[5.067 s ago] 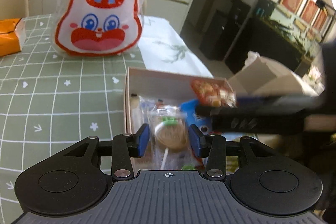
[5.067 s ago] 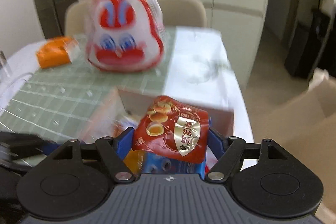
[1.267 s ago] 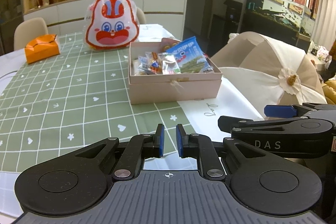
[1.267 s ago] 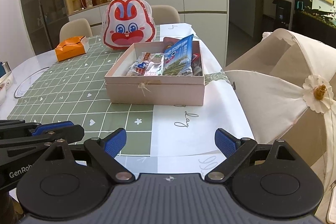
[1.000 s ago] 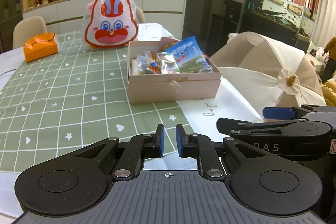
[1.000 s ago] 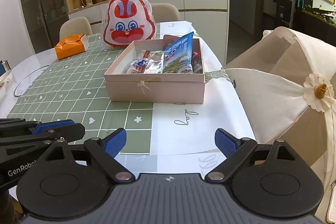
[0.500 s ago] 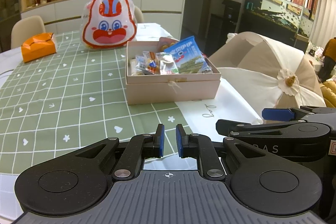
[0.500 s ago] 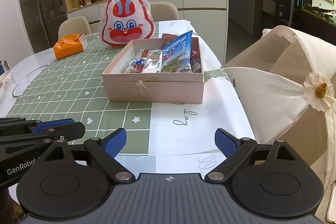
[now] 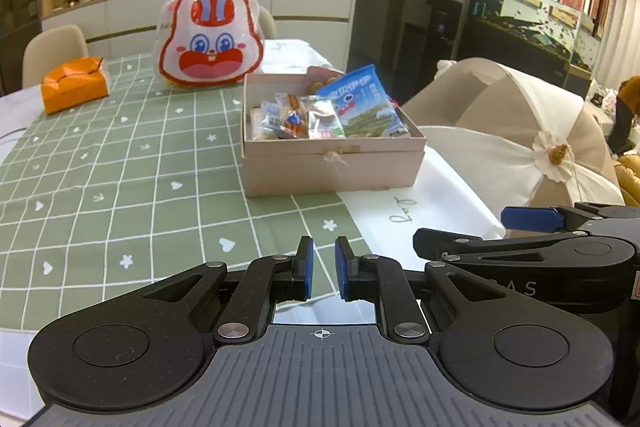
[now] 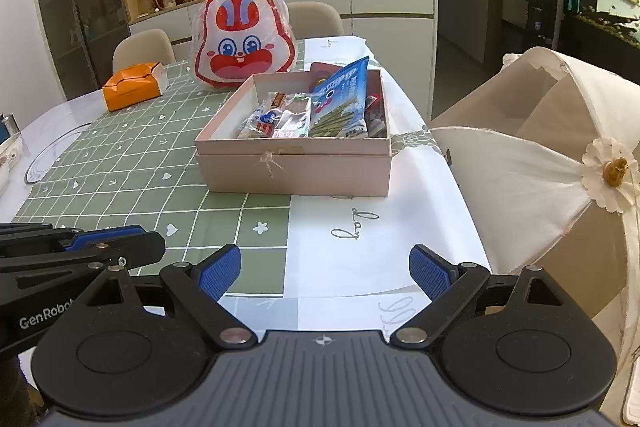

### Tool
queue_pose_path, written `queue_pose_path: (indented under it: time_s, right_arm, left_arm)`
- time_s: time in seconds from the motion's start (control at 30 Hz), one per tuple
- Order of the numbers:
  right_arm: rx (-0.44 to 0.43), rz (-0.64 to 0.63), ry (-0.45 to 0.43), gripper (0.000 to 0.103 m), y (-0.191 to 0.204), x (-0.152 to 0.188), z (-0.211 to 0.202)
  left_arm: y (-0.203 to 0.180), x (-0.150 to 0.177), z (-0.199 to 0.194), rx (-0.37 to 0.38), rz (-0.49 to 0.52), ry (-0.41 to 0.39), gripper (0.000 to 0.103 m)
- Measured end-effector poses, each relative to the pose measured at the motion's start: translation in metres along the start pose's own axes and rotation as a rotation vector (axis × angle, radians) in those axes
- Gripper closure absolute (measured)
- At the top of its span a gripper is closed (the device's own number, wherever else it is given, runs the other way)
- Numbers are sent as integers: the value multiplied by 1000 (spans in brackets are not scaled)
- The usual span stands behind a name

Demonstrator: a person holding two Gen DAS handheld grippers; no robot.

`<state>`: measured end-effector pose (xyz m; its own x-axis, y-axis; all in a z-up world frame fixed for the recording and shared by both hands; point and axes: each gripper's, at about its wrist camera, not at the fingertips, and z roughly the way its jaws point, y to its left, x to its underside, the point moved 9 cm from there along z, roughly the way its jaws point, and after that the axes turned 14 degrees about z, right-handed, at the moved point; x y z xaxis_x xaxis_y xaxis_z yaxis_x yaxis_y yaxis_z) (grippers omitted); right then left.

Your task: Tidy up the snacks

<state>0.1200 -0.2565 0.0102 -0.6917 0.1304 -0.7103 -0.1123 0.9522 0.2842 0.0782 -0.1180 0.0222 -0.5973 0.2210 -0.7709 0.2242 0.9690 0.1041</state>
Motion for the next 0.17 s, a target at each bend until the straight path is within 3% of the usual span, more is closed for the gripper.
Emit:
queue_pose_path:
  time_s: [0.17]
  right_arm:
    - [-1,-4,2,11,1,-2,2]
  left_arm:
    - [1,0,2,6,-15,-1,87]
